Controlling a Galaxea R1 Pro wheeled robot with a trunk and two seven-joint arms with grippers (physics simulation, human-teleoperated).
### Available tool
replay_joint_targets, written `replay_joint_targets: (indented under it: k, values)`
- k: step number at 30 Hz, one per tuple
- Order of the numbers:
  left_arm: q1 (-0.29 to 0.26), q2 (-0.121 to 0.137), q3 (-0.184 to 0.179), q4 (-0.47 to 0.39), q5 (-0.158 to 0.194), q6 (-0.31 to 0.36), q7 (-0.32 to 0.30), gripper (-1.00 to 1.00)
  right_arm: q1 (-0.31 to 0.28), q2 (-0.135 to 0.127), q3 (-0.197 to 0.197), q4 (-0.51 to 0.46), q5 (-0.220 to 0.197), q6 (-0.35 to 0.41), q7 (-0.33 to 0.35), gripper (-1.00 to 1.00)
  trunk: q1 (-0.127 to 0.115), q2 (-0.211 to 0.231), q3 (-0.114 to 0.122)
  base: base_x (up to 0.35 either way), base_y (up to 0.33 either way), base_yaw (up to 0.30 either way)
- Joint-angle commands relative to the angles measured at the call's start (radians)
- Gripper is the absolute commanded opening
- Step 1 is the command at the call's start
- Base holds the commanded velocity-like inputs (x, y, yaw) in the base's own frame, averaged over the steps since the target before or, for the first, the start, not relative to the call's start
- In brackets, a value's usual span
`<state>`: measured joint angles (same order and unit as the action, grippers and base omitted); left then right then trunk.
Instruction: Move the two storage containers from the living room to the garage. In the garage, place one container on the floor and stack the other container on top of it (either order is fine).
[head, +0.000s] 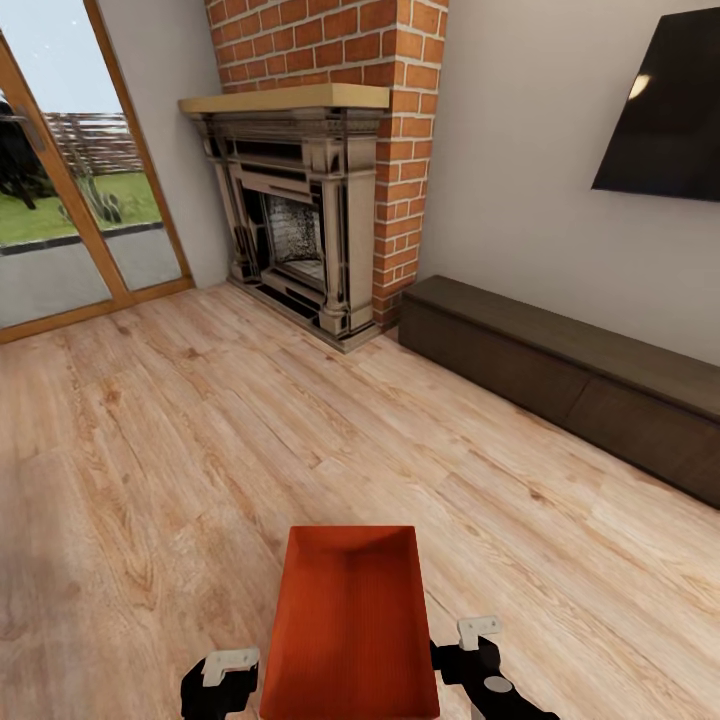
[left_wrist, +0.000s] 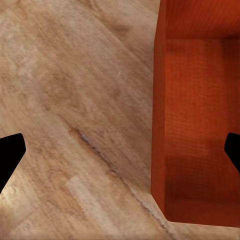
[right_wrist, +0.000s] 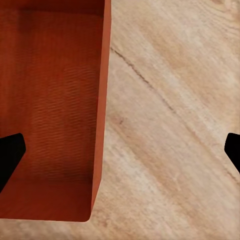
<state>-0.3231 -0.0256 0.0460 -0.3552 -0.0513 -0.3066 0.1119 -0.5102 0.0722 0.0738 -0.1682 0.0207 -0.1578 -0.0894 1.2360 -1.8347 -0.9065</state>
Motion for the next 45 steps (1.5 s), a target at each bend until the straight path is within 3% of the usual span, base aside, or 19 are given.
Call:
replay_joint_targets:
  k: [1,45]
  values:
    - [-0.001,-0.001,0.005,0.001,-0.005,-0.003,0.002,1.00,-0.001,0.000,0.008,0.001,0.002,-0.002,-0.007,1.00,0.000,0.000,-0.001,0.000,0.000,0.000]
    - [-0.001,0.000,0.005,0.001,-0.005,-0.003,-0.001,1.00,-0.001,0.000,0.008,0.001,0.002,-0.003,-0.007,1.00,0.000,0.000,-0.001,0.013,0.005,-0.019]
